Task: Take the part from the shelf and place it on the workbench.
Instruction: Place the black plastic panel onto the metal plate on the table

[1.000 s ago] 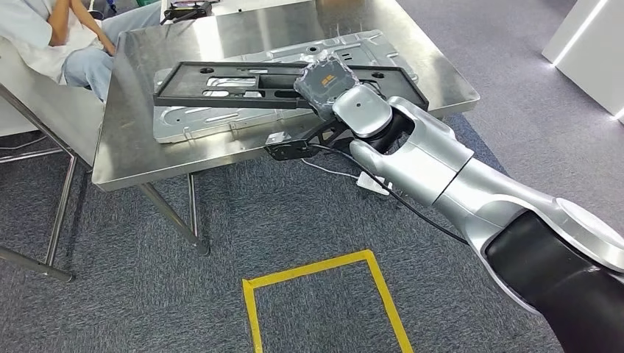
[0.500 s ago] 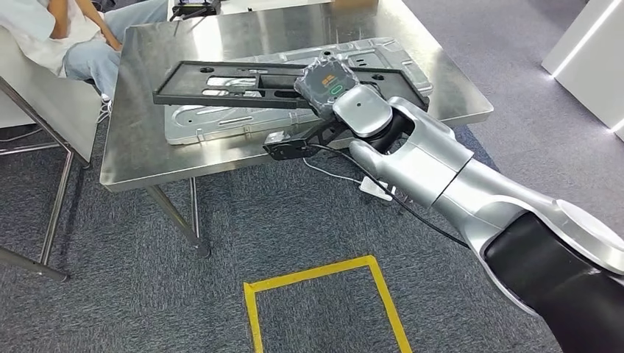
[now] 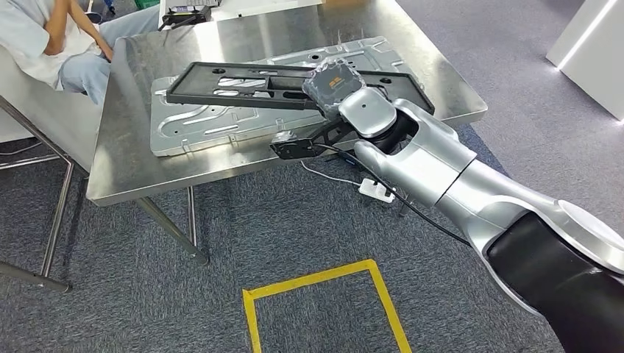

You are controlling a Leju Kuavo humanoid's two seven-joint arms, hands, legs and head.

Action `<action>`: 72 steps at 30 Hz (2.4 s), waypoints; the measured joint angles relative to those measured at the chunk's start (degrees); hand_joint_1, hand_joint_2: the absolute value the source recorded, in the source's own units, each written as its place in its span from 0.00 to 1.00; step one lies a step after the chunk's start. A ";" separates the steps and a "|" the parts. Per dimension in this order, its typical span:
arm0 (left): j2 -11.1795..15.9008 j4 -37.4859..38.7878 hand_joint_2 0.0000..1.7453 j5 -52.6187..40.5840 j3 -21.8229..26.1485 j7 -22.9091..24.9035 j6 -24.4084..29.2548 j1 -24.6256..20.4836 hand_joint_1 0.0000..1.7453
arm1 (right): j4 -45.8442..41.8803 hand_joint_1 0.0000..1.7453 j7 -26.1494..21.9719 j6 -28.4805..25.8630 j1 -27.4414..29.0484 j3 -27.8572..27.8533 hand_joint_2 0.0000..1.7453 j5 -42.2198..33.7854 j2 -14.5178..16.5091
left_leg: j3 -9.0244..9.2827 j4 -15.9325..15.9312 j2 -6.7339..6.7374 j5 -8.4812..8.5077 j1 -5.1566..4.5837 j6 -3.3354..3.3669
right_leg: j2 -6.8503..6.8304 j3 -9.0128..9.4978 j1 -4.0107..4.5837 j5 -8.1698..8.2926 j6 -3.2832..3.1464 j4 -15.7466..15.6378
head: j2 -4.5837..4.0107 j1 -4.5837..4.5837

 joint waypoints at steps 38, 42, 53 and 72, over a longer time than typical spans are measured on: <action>-0.15 0.00 1.00 0.95 0.08 0.24 0.49 -0.10 0.00 | 1.25 1.00 -1.20 -0.37 0.71 0.01 1.00 1.33 -0.45 | 6.42 -15.59 -0.15 7.48 -0.45 1.64 | 0.12 1.06 0.37 -1.49 1.39 0.24 | 0.01 -0.13; -0.21 0.00 1.00 0.66 0.07 0.28 -0.10 -0.12 0.00 | 2.67 1.00 -3.05 -1.14 -0.06 0.01 1.00 2.27 1.87 | 7.39 -16.48 0.09 7.47 -0.01 2.99 | -0.25 -1.51 0.30 -4.38 2.14 5.52 | 0.01 0.17; -0.21 0.00 1.00 1.22 0.07 1.40 -0.31 -0.14 0.00 | 7.05 1.00 -5.81 -1.68 -0.95 0.04 1.00 2.99 7.49 | 8.65 -15.28 -0.80 5.00 -0.14 1.73 | -0.25 -1.78 0.38 0.18 1.45 1.18 | 0.02 0.36; -0.23 0.00 1.00 1.77 0.07 1.28 -0.51 0.04 0.00 | 9.70 1.00 -6.34 -1.68 -0.62 0.46 1.00 3.11 9.75 | 7.51 -16.76 -0.02 7.67 -0.02 2.68 | 0.02 0.24 0.44 -4.04 1.99 3.42 | 0.01 0.34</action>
